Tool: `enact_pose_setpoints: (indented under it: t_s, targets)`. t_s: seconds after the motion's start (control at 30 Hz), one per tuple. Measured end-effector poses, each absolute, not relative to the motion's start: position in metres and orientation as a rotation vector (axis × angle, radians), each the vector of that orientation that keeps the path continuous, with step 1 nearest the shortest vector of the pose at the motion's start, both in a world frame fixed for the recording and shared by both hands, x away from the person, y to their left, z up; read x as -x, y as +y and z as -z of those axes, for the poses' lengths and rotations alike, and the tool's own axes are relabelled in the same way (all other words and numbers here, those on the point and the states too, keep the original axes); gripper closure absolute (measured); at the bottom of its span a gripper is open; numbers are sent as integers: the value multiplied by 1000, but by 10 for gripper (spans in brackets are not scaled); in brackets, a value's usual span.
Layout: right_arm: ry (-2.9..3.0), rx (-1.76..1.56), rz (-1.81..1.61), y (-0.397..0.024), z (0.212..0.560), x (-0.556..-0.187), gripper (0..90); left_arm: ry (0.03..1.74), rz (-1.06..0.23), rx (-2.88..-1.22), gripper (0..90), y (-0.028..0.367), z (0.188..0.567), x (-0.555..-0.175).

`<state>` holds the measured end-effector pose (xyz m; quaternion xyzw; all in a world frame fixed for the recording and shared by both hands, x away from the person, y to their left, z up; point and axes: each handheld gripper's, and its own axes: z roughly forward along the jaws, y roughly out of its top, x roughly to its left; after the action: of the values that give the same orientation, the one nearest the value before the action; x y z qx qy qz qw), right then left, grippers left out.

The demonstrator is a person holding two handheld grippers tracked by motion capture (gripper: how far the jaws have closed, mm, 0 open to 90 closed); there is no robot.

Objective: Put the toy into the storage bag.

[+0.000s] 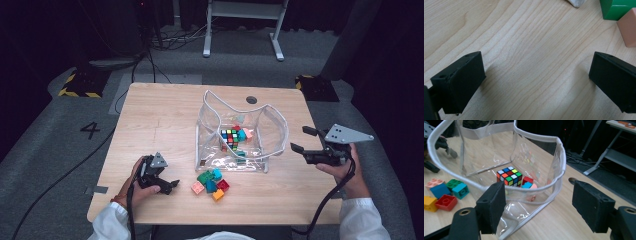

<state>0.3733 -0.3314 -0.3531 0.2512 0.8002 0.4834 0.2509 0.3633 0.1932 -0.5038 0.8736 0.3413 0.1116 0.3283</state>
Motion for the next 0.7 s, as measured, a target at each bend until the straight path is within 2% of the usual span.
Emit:
enact_pose_setpoints:
  t_s: [0.37, 0.7]
  targets:
    - [2231, -725, -1328, -337, 395, -359, 283, 893, -292, -2287, 4, 193, 504, -363]
    - [2373, -699, -1299, -315, 438, -342, 299, 893, -289, -2289, 4, 193, 504, -363]
